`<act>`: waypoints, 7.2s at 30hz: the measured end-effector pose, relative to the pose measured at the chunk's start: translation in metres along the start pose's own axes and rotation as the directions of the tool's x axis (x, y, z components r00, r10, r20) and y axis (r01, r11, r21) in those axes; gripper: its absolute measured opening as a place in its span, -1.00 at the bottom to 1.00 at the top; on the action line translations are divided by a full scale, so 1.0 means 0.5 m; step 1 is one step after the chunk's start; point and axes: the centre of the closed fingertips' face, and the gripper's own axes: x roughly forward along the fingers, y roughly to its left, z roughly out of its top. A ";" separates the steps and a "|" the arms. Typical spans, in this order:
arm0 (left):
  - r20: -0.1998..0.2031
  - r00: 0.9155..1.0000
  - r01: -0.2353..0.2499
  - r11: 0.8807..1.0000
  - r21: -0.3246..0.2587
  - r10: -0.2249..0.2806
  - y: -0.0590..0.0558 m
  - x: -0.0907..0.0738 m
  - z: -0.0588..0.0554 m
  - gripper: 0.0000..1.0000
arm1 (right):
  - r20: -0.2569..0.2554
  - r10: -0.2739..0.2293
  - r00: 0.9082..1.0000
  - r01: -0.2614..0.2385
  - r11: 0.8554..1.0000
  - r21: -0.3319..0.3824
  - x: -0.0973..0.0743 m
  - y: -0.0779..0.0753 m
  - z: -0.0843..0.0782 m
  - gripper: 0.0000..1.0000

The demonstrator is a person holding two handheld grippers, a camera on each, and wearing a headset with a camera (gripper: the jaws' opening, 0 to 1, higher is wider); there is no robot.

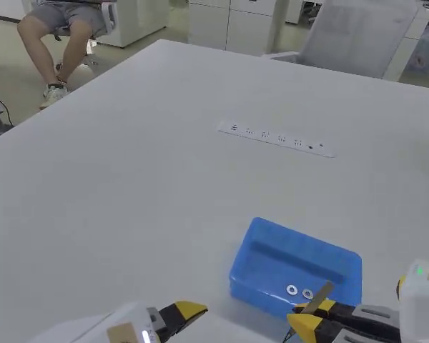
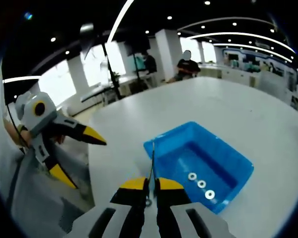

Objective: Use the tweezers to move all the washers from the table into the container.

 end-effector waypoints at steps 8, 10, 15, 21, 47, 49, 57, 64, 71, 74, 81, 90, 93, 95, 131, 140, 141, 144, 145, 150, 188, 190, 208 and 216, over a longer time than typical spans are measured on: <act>-0.006 1.000 0.005 1.000 0.002 -0.005 -0.001 0.001 -0.002 0.11 | -0.019 0.009 1.000 -0.008 1.000 0.007 0.009 0.001 -0.013 -0.92; -0.008 1.000 0.004 1.000 0.004 -0.004 0.000 0.001 -0.002 0.11 | -0.029 0.009 1.000 -0.009 1.000 -0.004 0.013 -0.001 -0.019 -0.92; -0.010 1.000 0.006 1.000 0.003 -0.006 -0.001 0.002 -0.003 0.11 | -0.030 0.013 0.999 -0.014 1.000 -0.013 0.016 0.003 -0.019 -0.92; -0.007 1.000 0.001 1.000 0.002 -0.001 0.001 0.001 -0.003 0.11 | -0.038 0.020 0.999 -0.021 1.000 -0.017 0.015 0.008 -0.024 -0.92; -0.013 1.000 -0.006 1.000 0.006 0.006 0.005 0.001 -0.007 0.08 | -0.085 -0.002 0.996 -0.020 0.966 -0.258 0.001 0.040 -0.042 -0.94; -0.014 1.000 -0.006 1.000 0.005 0.006 0.005 0.001 -0.007 0.08 | -0.083 -0.006 0.997 -0.016 0.967 -0.256 -0.001 0.042 -0.044 -0.94; -0.019 1.000 -0.003 1.000 0.009 0.003 0.002 0.001 -0.008 0.08 | -0.140 -0.011 0.990 -0.043 0.923 -0.382 0.008 0.065 -0.042 -0.94; -0.018 1.000 -0.004 1.000 0.005 0.005 0.003 0.001 -0.008 0.07 | -0.119 -0.017 0.993 -0.031 0.919 -0.393 -0.004 0.075 -0.015 -0.94; -0.018 1.000 -0.002 1.000 0.004 0.002 0.003 0.001 -0.008 0.07 | -0.049 -0.029 0.998 0.008 0.919 -0.394 -0.020 0.062 0.047 -0.94; -0.018 1.000 -0.002 1.000 0.005 0.002 0.003 0.001 -0.008 0.07 | -0.014 -0.030 0.999 0.022 0.923 -0.385 -0.026 0.055 0.073 -0.94; -0.018 1.000 -0.004 1.000 0.002 0.004 0.004 0.001 -0.008 0.06 | 0.032 -0.036 0.999 0.045 0.925 -0.376 -0.032 0.037 0.109 -0.94; -0.023 1.000 -0.001 1.000 0.003 0.001 0.002 0.002 -0.010 0.05 | 0.061 -0.060 0.996 0.079 0.926 -0.368 -0.025 0.007 0.137 -0.94; -0.025 1.000 0.002 1.000 0.001 -0.002 0.001 0.002 -0.011 0.05 | 0.067 -0.071 0.995 0.090 0.934 -0.346 -0.017 -0.009 0.144 -0.94; -0.028 1.000 0.003 1.000 0.000 -0.003 0.001 0.002 -0.011 0.05 | 0.066 -0.080 0.995 0.098 0.937 -0.336 -0.012 -0.020 0.147 -0.94; -0.037 0.999 0.011 1.000 -0.009 -0.011 0.000 0.003 -0.015 -0.02 | -0.081 -0.091 0.993 0.075 0.980 -0.183 0.075 -0.118 0.079 -0.94; -0.028 1.000 0.004 1.000 -0.008 -0.004 0.001 0.001 -0.012 0.00 | -0.099 -0.095 0.991 0.074 0.977 -0.201 0.083 -0.119 0.068 -0.94; -0.026 1.000 0.003 1.000 -0.008 -0.003 0.002 0.001 -0.011 0.00 | -0.099 -0.097 0.990 0.075 0.976 -0.205 0.084 -0.120 0.067 -0.94; -0.024 1.000 0.002 1.000 -0.008 -0.002 0.002 0.001 -0.010 0.00 | -0.093 -0.101 0.991 0.080 0.975 -0.208 0.083 -0.122 0.068 -0.93; -0.024 1.000 0.002 1.000 -0.007 -0.002 0.002 0.001 -0.010 0.00 | -0.090 -0.101 0.991 0.080 0.975 -0.209 0.084 -0.122 0.068 -0.93; -0.023 1.000 0.003 1.000 -0.008 -0.003 0.001 0.001 -0.010 0.00 | -0.089 -0.101 0.991 0.081 0.974 -0.211 0.084 -0.123 0.068 -0.92; -0.024 1.000 0.008 1.000 -0.004 -0.008 0.000 0.002 -0.011 0.01 | 0.069 0.003 0.998 0.008 0.989 -0.148 -0.015 0.002 0.130 -0.92; -0.027 1.000 0.008 1.000 -0.004 -0.009 0.000 0.002 -0.011 0.01 | 0.054 0.014 0.998 -0.006 0.989 -0.148 -0.013 0.012 0.118 -0.92; -0.032 0.999 0.015 1.000 0.002 -0.015 -0.002 0.004 -0.013 0.00 | -0.040 0.122 0.992 -0.123 0.992 -0.008 0.021 0.056 0.015 -0.91; -0.031 0.999 0.015 1.000 0.001 -0.015 -0.001 0.004 -0.014 0.00 | -0.076 0.131 0.989 -0.130 0.991 0.015 0.030 0.055 -0.012 -0.91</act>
